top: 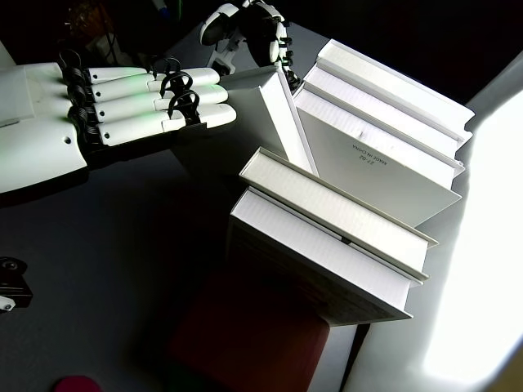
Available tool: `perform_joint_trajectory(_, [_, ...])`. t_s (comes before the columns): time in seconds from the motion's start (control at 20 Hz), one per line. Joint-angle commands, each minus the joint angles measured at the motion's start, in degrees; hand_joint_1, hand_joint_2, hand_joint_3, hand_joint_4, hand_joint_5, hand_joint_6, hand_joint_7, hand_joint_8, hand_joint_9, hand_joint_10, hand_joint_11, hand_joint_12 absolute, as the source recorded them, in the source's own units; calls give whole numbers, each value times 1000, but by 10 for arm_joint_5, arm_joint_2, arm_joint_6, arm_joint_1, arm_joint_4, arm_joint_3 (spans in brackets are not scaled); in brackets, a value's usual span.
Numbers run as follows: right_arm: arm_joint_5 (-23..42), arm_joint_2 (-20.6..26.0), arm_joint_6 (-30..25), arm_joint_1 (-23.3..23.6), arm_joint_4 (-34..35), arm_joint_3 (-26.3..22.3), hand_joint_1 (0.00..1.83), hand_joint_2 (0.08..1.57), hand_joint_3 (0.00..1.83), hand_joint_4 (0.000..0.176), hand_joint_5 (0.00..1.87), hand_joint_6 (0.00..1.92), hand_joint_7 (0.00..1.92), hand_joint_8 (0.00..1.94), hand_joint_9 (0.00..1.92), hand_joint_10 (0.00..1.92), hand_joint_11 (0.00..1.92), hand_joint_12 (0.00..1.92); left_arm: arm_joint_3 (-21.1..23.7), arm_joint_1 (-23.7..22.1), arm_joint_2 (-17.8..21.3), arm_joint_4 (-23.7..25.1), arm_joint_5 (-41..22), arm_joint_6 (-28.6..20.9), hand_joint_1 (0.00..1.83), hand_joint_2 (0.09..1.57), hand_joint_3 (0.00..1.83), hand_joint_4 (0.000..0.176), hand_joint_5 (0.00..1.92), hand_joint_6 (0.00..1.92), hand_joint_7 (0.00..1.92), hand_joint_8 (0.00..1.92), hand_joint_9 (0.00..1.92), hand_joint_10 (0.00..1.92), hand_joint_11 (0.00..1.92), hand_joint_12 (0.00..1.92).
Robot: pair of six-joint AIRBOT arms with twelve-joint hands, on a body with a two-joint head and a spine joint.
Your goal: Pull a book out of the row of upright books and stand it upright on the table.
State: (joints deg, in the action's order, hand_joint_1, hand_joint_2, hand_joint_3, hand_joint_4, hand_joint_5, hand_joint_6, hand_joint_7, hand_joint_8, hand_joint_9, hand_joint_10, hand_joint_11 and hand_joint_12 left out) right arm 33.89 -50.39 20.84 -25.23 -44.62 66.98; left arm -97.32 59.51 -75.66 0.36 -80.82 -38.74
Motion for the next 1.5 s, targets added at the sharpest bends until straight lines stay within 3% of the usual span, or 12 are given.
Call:
perform_joint_trajectory(0.0, [4, 0, 2, 4, 8, 1, 111, 1170, 0, 69, 276, 4, 0, 0, 0, 0, 0, 0, -1, -4, 2, -25, -66, -6, 1031, 934, 2, 29, 460, 0, 460, 1, 320, 802, 22, 1629])
perform_joint_trajectory(0.2, [46, 27, -101, 43, -57, -5, 140, 1176, 0, 77, 307, 14, 0, 0, 0, 0, 0, 0, 3, -1, 2, -25, -66, -6, 1036, 933, 1, 30, 462, 1, 476, 6, 330, 813, 25, 1599])
perform_joint_trajectory(0.25, [53, 39, -107, 56, -74, -18, 458, 1212, 8, 44, 434, 66, 0, 0, 0, 0, 0, 0, 3, 1, 1, -25, -65, -6, 1033, 928, 0, 36, 475, 7, 476, 6, 327, 811, 21, 1598])
perform_joint_trajectory(0.35, [56, 49, -110, 83, -103, -36, 767, 1164, 1, 46, 367, 54, 142, 6, 134, 7, 0, 946, 3, 2, 1, -25, -64, -6, 1029, 913, 0, 43, 482, 9, 475, 3, 362, 787, 31, 1585])
perform_joint_trajectory(0.4, [59, 53, -120, 103, -126, -45, 802, 1150, 0, 61, 345, 45, 181, 12, 168, 16, 0, 1151, 3, 2, 2, -25, -64, -6, 1030, 910, 0, 37, 484, 10, 485, 7, 372, 786, 39, 1587])
perform_joint_trajectory(0.5, [63, 50, -165, 152, -188, -49, 791, 1122, 0, 120, 281, 8, 182, 7, 168, 17, 0, 1303, 4, 2, 3, -24, -64, -6, 1039, 902, 0, 62, 498, 14, 505, 12, 373, 786, 14, 1646])
perform_joint_trajectory(0.7, [62, 40, -257, 203, -289, -29, 795, 1080, 0, 93, 206, 2, 128, 1, 127, 4, 0, 1013, 6, 2, 3, -24, -64, -6, 1027, 924, 3, 74, 498, 12, 529, 14, 335, 823, 0, 1639])
perform_joint_trajectory(0.75, [57, 37, -267, 213, -309, -28, 846, 1098, 1, 76, 151, 2, 70, 0, 48, 0, 0, 452, 6, 2, 3, -22, -63, -6, 1030, 924, 2, 85, 507, 16, 548, 22, 339, 835, 0, 1635])
perform_joint_trajectory(0.8, [51, 34, -272, 221, -328, -28, 836, 1096, 0, 86, 99, 16, 13, 0, 9, 0, 0, 90, 5, -2, 3, -18, -61, -6, 1029, 913, 0, 75, 502, 13, 515, 7, 349, 841, 7, 1640])
perform_joint_trajectory(0.85, [44, 29, -273, 223, -339, -26, 832, 1088, 0, 80, 89, 18, 2, 0, 1, 0, 0, 17, 5, -5, 3, -15, -60, -6, 1031, 918, 0, 67, 492, 9, 499, 1, 356, 842, 20, 1645])
perform_joint_trajectory(1.1, [29, -20, -367, 224, -445, 19, 873, 982, 0, 171, 0, 0, 0, 0, 0, 0, 0, 0, 7, -6, 7, -14, -60, -6, 1047, 924, 0, 62, 505, 13, 537, 17, 379, 797, 0, 1604])
perform_joint_trajectory(1.45, [-1, -42, -481, 246, -621, 40, 759, 898, 11, 176, 0, 0, 0, 0, 0, 0, 0, 0, 32, 11, 53, -27, -57, -6, 1038, 920, 0, 48, 480, 5, 443, 1, 360, 679, 0, 1537])
